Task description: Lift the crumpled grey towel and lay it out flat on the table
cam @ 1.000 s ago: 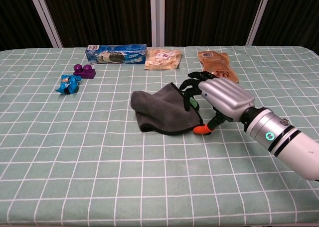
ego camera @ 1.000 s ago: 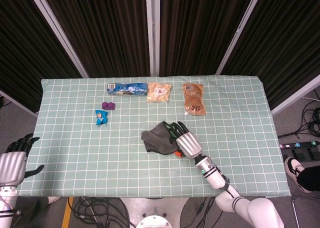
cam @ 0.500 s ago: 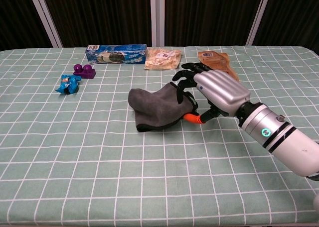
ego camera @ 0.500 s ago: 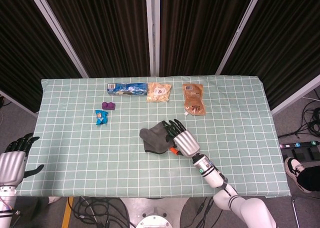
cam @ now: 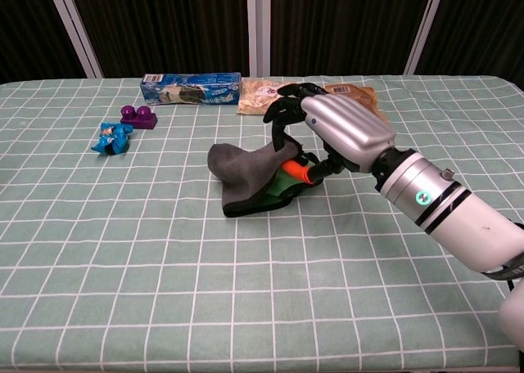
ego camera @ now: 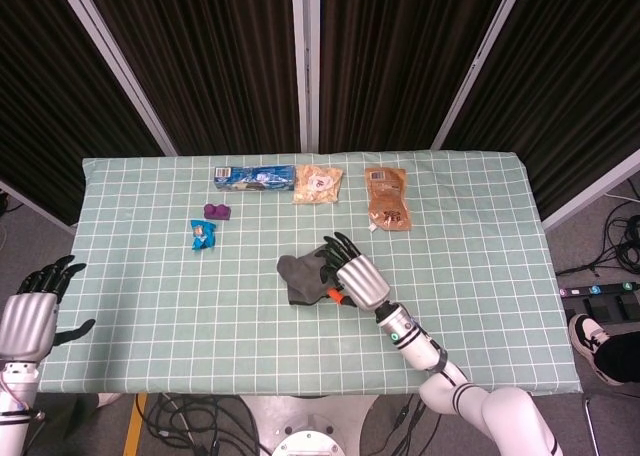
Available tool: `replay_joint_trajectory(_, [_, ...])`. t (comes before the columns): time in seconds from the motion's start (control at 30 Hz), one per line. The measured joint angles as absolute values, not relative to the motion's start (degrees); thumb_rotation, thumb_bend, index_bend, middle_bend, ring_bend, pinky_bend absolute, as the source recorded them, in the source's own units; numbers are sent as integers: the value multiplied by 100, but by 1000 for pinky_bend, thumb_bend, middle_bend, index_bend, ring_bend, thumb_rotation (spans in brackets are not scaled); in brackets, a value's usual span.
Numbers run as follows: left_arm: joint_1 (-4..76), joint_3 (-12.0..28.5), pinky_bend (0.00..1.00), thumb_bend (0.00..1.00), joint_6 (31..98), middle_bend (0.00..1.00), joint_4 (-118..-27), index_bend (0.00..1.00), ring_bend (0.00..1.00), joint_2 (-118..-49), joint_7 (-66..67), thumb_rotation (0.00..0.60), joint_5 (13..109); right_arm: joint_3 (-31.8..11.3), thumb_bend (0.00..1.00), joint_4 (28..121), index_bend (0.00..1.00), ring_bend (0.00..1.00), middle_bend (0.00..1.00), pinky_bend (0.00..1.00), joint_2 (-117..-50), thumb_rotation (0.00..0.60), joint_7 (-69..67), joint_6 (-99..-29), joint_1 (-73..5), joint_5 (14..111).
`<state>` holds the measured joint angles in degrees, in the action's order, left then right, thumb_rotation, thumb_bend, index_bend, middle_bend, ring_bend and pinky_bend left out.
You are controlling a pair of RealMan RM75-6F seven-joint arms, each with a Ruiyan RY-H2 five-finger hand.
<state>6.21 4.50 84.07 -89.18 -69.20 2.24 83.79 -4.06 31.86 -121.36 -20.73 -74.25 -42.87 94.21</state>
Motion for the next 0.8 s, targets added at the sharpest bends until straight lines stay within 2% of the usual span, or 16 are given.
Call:
replay_joint_trajectory(0.4, [1268,743,224,68,7902,235,-8963,294,195,-7136,-556,600,8522,-1127,467,4763,822,81,289,0,-11407,600,-1053,-6940,-4791,8948])
replay_joint_trajectory(0.63, [1772,899,231,56,7347,235,-9037,317,196,-7408,-1038,600,8476,-1856,463,5914,823,74,290,0,-10798,600,-94,-6678,-5058,8414])
replay_joint_trajectory(0.8, [2156,1005,236,39,6835,235,-9097,335,196,-7622,-1324,600,8345,-2227,459,6438,822,59,290,0,-10490,600,611,-6499,-5239,8051])
